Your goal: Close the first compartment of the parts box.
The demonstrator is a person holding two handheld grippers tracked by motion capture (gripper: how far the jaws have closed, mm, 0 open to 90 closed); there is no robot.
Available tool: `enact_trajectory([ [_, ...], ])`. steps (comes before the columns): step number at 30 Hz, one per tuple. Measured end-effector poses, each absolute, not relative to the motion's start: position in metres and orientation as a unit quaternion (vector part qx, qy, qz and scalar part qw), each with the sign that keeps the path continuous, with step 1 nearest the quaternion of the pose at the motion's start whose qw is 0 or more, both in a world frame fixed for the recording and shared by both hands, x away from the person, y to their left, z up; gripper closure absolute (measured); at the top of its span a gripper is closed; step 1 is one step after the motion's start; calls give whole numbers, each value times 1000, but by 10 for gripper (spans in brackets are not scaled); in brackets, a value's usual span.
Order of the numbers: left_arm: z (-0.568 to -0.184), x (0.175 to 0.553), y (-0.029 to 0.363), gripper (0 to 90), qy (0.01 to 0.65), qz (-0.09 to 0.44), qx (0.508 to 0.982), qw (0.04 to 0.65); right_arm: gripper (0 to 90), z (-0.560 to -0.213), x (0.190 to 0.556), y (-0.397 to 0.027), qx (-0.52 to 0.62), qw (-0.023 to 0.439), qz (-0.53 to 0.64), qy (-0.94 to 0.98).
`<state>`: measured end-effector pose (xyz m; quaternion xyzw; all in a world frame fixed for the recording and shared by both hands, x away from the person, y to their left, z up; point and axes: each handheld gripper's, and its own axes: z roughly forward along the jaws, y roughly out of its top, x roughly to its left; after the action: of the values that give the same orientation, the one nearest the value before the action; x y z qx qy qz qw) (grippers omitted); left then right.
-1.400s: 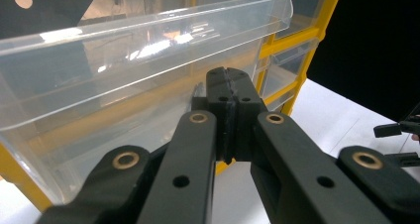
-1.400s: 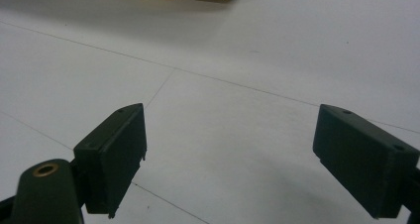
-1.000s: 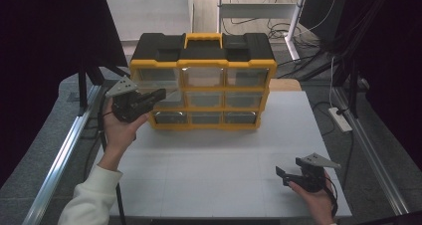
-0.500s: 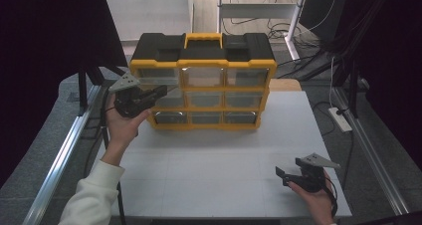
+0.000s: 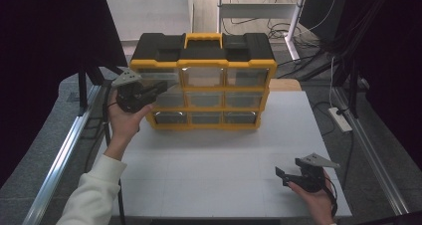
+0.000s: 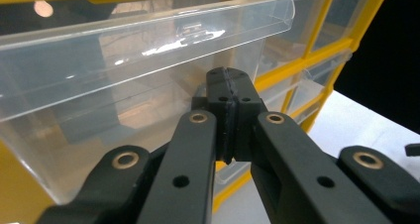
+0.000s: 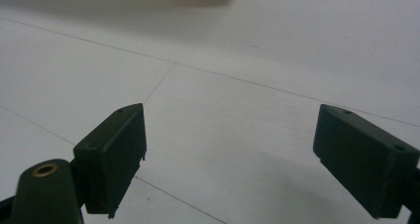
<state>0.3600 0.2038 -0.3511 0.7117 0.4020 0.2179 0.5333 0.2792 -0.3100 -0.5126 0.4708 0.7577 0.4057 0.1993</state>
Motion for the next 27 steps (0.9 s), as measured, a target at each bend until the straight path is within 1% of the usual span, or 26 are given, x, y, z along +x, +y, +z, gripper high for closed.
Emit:
enact_trajectory([
  [16,-354,376,207,885,415,213,707,531,138,-513,279,-310,470,197,405,759],
  [27,-355,378,208,884,419,215,706,528,137,-513,279,-310,470,197,405,759],
])
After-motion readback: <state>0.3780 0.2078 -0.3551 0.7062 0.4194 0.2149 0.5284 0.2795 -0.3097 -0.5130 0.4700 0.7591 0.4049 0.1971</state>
